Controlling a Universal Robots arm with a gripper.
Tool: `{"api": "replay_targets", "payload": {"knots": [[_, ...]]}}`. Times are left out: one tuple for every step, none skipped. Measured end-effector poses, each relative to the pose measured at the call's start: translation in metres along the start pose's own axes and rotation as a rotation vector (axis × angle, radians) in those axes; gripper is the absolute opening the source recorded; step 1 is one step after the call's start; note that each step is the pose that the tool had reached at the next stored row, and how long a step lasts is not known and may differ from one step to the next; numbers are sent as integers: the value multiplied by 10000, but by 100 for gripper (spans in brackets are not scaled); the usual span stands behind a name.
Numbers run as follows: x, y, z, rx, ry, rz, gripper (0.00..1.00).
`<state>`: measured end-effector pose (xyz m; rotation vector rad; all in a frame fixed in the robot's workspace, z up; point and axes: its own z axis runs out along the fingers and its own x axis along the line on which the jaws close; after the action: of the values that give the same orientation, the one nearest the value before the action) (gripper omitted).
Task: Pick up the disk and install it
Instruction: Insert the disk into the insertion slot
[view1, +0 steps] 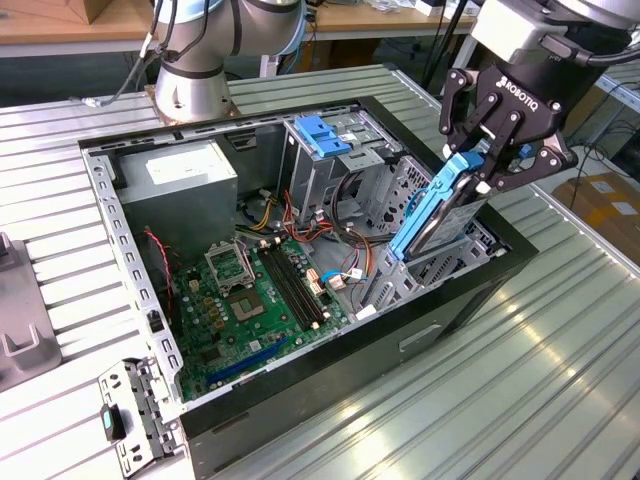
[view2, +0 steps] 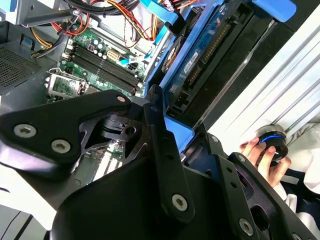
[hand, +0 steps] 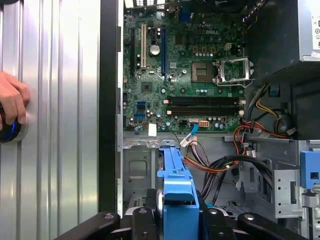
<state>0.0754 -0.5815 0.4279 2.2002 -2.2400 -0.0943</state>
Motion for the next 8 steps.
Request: {"api": "replay_targets", "payload": {"knots": [[0, 0, 0, 0, 0, 0, 37], [0, 0, 1, 0, 0, 0, 37], [0, 0, 1, 0, -1, 0, 37], [0, 0, 1, 1, 1, 0, 37], [0, 0, 2, 0, -1, 0, 38], [0, 0, 2, 0, 1, 0, 45], [0, 0, 3, 0, -1, 0, 45], [0, -1, 4, 0, -2, -1, 45]]}}
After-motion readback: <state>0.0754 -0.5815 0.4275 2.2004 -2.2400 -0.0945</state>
